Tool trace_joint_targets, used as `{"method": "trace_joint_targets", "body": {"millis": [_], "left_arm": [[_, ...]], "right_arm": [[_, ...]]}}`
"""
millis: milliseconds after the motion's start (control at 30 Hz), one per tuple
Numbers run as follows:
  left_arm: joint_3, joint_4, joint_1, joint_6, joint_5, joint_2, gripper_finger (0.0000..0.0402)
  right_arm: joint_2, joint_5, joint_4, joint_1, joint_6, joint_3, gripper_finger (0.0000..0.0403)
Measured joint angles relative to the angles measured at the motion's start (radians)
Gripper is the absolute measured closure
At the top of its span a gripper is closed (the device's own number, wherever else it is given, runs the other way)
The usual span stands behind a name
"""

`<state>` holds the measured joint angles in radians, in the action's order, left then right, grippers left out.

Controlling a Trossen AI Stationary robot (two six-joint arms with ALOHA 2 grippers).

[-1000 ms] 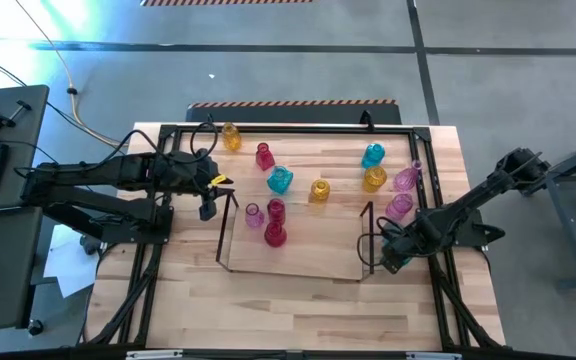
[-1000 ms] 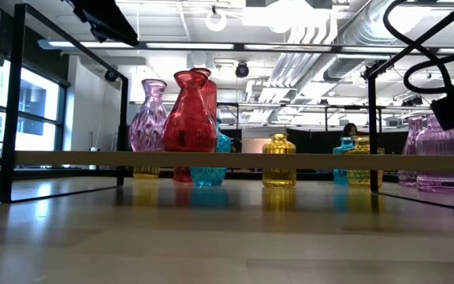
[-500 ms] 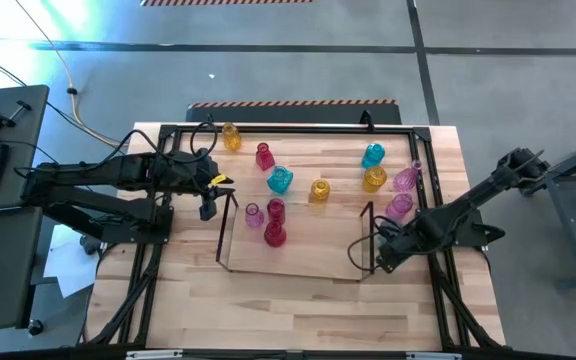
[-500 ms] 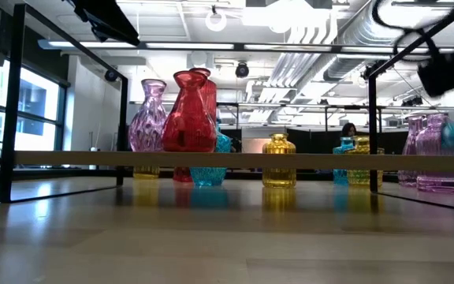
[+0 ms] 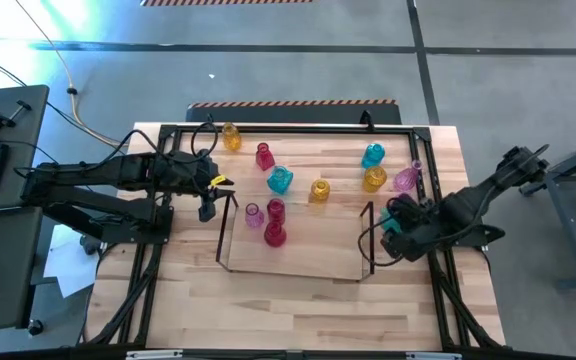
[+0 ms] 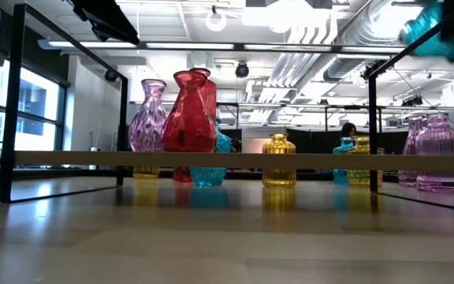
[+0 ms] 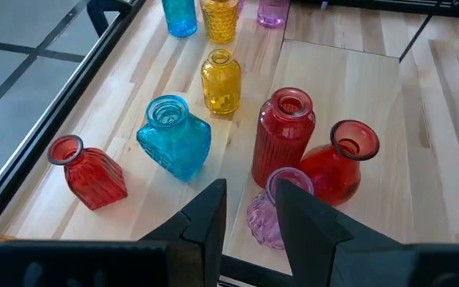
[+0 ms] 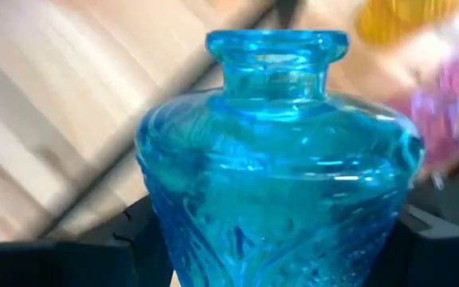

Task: Sort vases onto shelf
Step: Put the top left blue vase on the shelf

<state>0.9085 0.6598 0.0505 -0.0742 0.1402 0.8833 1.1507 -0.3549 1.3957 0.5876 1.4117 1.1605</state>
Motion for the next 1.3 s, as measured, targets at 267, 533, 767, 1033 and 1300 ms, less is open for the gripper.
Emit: {"method": "trace_joint_targets", "body": {"millis": [267,533,767,1033,1300], "left_arm": [[0.000,0.000,0.000,0.008,0.000,0.000,0.0298],[0.000,-0.001,0.000,0.025,0.000,0.000,0.0298],[0.000,-0.002,0.000,0.033,0.000,0.000,0.0298],[0.000,-0.003,0.000,0.053,0.000,0.000,0.0298],[0.000,0.002,0.000,0.085,0.000,0.000,0.0298]], "right_arm": [[0.000,-0.255,-0.123,0.003,-0.183,0.111,0.0142],[0.065,-0.369,-0.375,-0.043,-0.387,0.080,0.0142],[0.204,-0.366,-0.564,-0.077,-0.449,0.074,0.0142],[0.412,-0.504,-0.790,-0.052,-0.392,0.074,0.0142],[0.614,-0.597,-0.940,-0.048,-0.240,0.073,0.0142]]}}
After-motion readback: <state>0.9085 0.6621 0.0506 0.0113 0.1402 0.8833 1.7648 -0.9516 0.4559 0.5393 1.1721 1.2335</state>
